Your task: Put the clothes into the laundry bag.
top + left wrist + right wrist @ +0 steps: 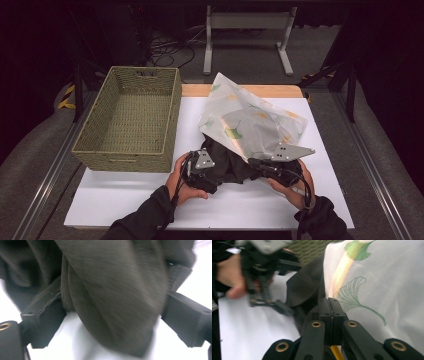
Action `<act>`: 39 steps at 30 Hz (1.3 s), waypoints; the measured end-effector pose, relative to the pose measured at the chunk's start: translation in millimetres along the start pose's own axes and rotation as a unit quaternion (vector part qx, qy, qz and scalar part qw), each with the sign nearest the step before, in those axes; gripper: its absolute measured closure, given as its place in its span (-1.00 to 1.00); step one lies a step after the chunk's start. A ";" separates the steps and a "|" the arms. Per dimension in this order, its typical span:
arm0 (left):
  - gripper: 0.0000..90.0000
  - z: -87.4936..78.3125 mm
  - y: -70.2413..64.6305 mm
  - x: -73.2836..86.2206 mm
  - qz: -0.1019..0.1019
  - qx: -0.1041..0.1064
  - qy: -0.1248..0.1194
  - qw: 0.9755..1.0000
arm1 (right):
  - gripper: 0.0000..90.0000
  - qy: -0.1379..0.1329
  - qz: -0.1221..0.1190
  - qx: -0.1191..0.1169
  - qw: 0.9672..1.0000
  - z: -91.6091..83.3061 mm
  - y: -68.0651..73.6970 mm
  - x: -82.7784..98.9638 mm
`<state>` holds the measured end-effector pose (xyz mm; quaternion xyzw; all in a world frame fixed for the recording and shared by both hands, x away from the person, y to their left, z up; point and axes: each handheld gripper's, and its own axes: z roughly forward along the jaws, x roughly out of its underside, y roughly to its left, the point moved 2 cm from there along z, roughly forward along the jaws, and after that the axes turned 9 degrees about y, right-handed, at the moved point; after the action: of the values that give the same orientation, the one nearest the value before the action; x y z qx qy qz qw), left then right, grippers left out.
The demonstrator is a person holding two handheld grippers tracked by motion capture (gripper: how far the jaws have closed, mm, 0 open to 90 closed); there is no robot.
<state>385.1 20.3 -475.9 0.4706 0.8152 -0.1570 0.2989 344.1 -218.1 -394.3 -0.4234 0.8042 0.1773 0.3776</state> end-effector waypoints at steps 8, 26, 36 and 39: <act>0.55 9.3 6.7 -17.8 0.017 -0.005 -0.026 1.000 | 1.00 0.014 -0.002 -0.037 0.999 23.2 13.0 -2.8; 0.80 -94.4 -27.7 -52.0 0.036 0.014 -0.201 0.979 | 1.00 -0.103 -0.054 -0.077 0.990 -33.1 60.8 -74.9; 0.79 -8.7 -5.1 -67.9 -0.017 0.000 -0.159 0.987 | 1.00 -0.071 -0.031 -0.096 0.992 -29.8 51.5 -38.1; 0.79 0.2 3.2 -67.8 -0.040 0.000 -0.160 0.986 | 1.00 -0.055 -0.022 -0.095 0.994 -24.0 47.7 -26.5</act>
<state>413.5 -23.9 -432.9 0.4066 0.7748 -0.2425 0.4191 303.7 -190.6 -360.2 -0.4643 0.7525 0.2678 0.3826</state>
